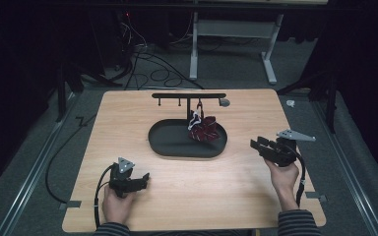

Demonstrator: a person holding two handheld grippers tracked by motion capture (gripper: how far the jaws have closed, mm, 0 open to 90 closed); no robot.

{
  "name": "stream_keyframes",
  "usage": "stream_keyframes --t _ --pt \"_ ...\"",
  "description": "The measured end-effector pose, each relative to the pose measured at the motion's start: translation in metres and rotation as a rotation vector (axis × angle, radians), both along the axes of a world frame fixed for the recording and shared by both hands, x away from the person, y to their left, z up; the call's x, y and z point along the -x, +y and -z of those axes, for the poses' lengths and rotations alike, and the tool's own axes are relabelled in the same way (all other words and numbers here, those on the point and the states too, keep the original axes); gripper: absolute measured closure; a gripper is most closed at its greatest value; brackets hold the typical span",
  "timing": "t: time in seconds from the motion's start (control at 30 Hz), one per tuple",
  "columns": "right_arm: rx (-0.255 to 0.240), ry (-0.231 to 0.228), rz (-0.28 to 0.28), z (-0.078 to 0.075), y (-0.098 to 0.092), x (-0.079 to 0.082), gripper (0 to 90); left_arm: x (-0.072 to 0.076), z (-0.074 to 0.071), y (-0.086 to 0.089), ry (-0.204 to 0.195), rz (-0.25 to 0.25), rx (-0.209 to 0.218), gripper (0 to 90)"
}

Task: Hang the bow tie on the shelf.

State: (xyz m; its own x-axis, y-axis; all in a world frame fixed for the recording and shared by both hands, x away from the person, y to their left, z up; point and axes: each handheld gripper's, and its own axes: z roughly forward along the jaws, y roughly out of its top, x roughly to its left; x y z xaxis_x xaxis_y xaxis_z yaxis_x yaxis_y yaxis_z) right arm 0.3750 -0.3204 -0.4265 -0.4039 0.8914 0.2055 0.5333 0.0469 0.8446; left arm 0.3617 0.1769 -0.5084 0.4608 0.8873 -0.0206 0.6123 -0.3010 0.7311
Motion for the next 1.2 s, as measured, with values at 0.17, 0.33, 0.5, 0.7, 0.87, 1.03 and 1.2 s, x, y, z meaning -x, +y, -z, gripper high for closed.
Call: stream_keyframes --t 0.17,0.33,0.5,0.7,0.87,1.03,1.2 --pt "0.001 0.023 0.003 0.011 0.002 0.000 61.4 0.000 0.000 0.000 0.000 0.000 0.000 16.8" --pt "0.007 0.042 0.003 0.021 0.005 0.001 61.5 0.000 0.000 0.000 0.000 0.000 0.000 16.8" --pt "0.012 0.056 0.002 0.028 0.007 0.002 61.5 0.000 0.000 0.000 0.000 0.000 0.000 16.8" --pt "0.021 0.072 0.004 0.036 0.008 0.002 61.5 0.000 0.000 0.000 0.000 0.000 0.000 16.8" --pt "0.029 0.086 0.003 0.043 0.010 0.002 61.5 0.000 0.000 0.000 0.000 0.000 0.000 16.8" --pt "0.051 0.089 0.008 0.050 0.013 0.002 61.4 0.000 0.000 0.000 0.000 0.000 0.000 16.8" --pt "0.087 0.111 0.013 0.060 0.019 0.002 60.4 0.000 0.000 0.000 0.000 0.000 0.000 16.8"
